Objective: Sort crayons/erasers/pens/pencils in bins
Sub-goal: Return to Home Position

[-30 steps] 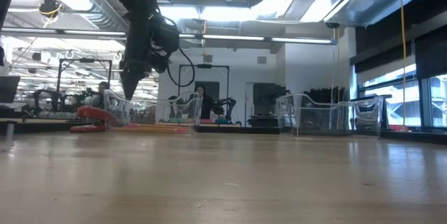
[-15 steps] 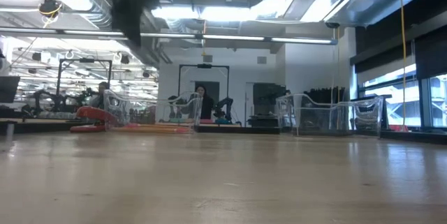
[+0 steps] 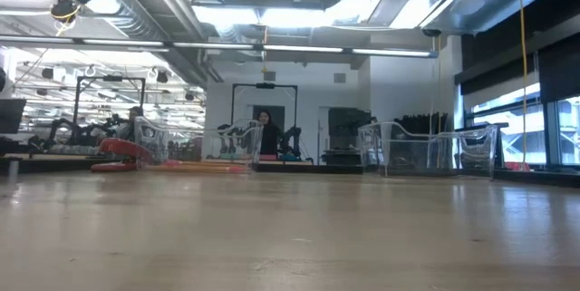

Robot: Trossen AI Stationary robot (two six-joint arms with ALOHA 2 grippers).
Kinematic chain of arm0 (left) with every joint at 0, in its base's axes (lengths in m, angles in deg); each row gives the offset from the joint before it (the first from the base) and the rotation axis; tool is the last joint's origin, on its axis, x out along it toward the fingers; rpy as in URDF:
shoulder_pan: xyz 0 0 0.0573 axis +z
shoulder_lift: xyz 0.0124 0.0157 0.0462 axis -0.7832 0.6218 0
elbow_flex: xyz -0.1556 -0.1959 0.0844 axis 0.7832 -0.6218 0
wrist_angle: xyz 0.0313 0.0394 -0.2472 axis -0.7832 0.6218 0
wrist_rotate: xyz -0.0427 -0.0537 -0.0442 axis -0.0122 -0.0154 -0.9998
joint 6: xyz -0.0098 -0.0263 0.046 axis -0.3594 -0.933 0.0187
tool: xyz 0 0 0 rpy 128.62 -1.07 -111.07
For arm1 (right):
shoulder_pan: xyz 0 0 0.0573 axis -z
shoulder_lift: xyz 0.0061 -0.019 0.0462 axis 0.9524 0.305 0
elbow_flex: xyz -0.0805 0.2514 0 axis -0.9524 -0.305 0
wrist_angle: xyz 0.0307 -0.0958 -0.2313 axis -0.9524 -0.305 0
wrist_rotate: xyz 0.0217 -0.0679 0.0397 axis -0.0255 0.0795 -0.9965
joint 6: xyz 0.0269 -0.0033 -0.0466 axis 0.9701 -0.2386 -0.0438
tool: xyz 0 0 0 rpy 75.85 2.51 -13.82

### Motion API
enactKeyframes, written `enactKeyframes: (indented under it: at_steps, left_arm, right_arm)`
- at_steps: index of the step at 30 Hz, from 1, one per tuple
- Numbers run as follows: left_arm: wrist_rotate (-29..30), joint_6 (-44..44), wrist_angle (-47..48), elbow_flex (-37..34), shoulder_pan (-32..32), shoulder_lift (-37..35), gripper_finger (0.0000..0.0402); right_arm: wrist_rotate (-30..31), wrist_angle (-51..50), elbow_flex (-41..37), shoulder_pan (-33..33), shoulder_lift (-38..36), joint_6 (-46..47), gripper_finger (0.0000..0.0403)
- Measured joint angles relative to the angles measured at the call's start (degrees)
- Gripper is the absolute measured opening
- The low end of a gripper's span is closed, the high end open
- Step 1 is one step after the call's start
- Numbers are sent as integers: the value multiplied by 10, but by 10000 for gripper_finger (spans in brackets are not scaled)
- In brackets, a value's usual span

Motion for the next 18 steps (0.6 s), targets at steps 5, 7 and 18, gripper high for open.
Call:
enactKeyframes:
  at_steps: [5, 7, 18]
  left_arm:
    - [-7, 5, -104, -99, -29, -101, 0]
    - [-12, 14, -130, -126, -35, -135, 0]
    - [-21, 28, -227, -206, -43, -294, 0]
  right_arm:
    - [-40, 151, -157, -2, -106, 2, 2]
    - [-38, 187, -208, -1, -146, 13, 2]
    - [-38, 345, -439, -1, -355, 30, 3]
